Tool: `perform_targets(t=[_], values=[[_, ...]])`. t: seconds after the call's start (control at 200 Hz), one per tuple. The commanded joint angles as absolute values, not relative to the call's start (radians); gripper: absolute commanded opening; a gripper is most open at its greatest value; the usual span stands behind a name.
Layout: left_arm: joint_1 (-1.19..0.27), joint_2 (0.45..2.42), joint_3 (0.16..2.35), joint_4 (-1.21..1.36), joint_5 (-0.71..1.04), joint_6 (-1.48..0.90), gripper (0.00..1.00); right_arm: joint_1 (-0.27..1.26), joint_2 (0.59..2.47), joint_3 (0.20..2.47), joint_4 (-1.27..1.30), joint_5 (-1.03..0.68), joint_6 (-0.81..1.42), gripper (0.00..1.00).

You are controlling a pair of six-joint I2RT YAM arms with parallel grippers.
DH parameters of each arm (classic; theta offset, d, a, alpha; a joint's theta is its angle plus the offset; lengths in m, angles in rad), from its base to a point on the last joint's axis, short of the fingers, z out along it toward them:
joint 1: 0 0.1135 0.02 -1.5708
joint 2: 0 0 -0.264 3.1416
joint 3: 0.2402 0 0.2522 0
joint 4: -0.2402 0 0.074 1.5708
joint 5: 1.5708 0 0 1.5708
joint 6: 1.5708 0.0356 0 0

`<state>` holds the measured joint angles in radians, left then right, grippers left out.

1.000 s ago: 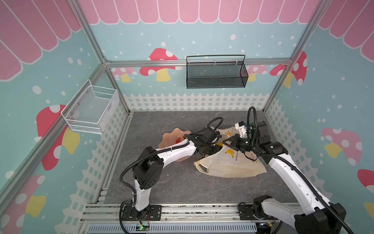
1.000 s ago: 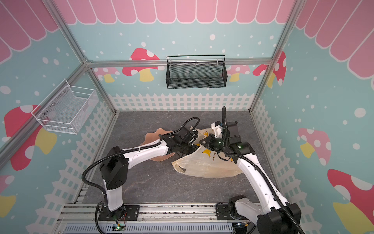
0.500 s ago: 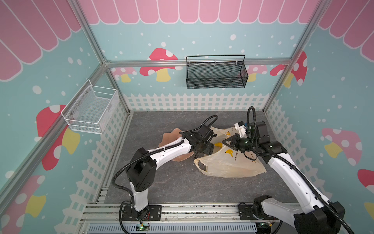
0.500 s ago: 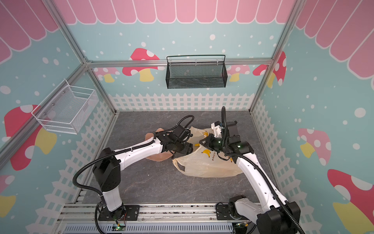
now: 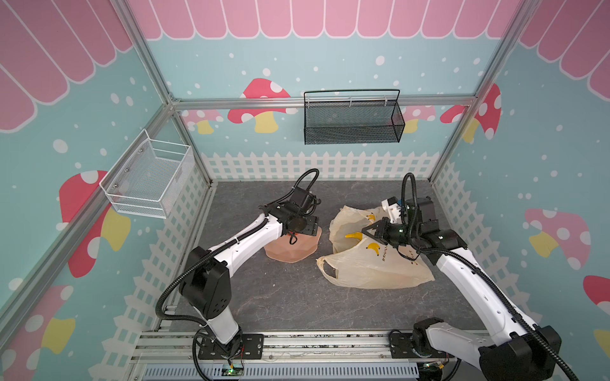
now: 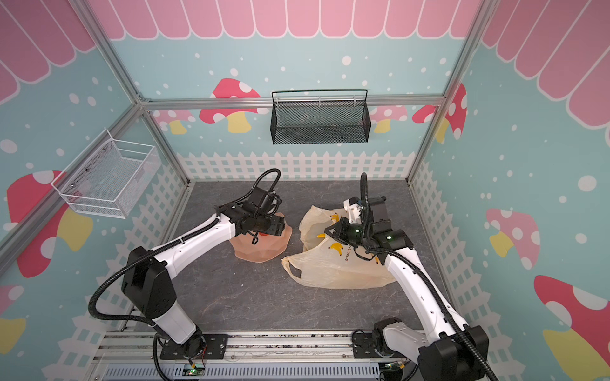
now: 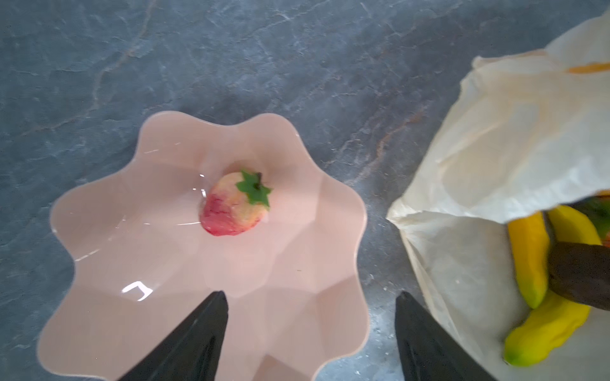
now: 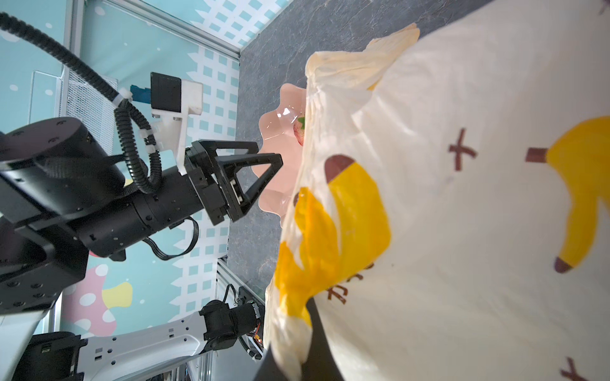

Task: Place the fruits into the plastic bag
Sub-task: 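Lift the open left gripper out of the bag over the bowl, then lower the open left gripper around the pale strawberry in the bowl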

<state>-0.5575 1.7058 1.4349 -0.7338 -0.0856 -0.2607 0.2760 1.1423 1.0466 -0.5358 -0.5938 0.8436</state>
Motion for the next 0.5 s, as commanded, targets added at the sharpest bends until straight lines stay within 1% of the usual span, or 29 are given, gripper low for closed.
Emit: perform_targets(t=[0.0,0.105,0.265,0.495], values=[[-0.516,1.735,1.467,-0.792,-0.050,-0.149,0.80,0.281,1.149,1.058,-0.526,-0.601,0.830,0.00],[-0.496,1.795,1.490,-0.803,-0.083,-0.075,0.80,0.281,1.150,1.058,-0.528,-0.603,0.829,0.00],[-0.462,1.885,1.534,-0.819,-0.085,-0.002,0.80,0.281,1.143,1.061,-0.532,-0.602,0.830,0.00],[-0.430,1.965,1.581,-0.838,-0.085,0.039,0.80,0.281,1.131,1.049,-0.537,-0.596,0.832,0.00]])
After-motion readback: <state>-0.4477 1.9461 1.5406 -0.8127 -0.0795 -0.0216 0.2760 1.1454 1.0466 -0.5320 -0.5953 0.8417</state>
